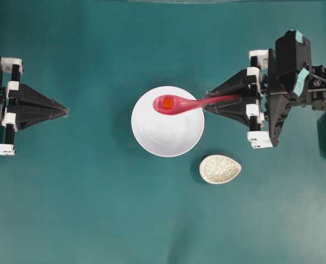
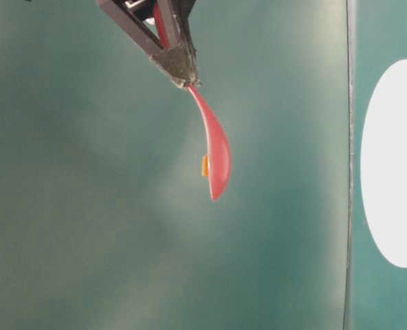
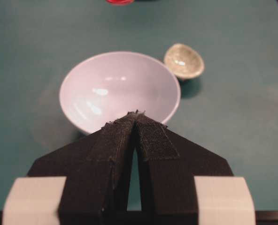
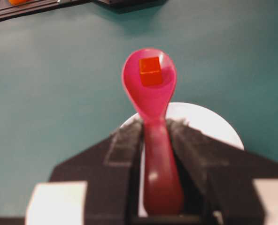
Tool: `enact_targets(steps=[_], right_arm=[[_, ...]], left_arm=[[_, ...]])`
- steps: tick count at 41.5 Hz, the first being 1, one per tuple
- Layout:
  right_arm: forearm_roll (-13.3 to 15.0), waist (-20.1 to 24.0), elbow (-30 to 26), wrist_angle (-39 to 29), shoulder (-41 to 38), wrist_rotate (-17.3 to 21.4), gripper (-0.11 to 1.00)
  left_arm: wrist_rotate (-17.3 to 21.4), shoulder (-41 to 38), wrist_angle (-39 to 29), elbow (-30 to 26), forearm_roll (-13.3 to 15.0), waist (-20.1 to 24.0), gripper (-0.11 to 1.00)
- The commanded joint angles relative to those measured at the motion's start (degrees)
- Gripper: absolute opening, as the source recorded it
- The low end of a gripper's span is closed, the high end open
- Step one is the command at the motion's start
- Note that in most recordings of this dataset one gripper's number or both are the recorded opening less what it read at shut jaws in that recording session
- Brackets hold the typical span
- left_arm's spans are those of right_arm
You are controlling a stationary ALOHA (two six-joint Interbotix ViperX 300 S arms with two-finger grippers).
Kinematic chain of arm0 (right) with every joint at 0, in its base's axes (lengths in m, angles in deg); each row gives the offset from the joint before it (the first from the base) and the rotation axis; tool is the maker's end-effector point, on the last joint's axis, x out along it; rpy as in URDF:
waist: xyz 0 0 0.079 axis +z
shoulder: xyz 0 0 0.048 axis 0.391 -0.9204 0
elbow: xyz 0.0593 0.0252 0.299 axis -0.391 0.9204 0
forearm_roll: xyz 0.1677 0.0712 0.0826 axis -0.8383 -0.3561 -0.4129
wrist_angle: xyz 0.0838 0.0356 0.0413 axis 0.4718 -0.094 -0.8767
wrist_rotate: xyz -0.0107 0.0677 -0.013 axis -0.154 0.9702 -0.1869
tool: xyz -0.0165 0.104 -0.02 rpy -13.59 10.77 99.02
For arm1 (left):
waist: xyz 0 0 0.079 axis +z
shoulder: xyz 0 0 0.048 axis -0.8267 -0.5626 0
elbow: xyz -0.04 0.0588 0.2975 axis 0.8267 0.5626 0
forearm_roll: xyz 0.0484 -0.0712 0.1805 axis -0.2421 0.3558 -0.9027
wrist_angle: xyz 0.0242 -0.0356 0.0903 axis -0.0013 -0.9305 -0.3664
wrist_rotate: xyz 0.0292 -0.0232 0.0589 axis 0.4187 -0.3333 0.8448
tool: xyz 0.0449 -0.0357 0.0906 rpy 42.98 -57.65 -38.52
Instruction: Grip the spoon and scoop the red block from the bowl with right arm.
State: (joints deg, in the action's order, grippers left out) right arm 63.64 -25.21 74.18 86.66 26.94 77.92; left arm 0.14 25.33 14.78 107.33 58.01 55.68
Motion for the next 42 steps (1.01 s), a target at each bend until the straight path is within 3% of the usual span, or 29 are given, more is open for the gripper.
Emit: enact_targets(steps=[1,42], right_arm=[[0.09,0.0,-0.62,0.26,0.88,-0.09,0.25],[0.0,-0.09,-0.26,-0.35,0.88,0.0,0.25]], left_arm=[[-0.09,-0.26,0.53,-0.97,-0.09,0.0,0.0],[0.0,-0.35,-0.09,-0.97,-0.18,0.0,0.0]])
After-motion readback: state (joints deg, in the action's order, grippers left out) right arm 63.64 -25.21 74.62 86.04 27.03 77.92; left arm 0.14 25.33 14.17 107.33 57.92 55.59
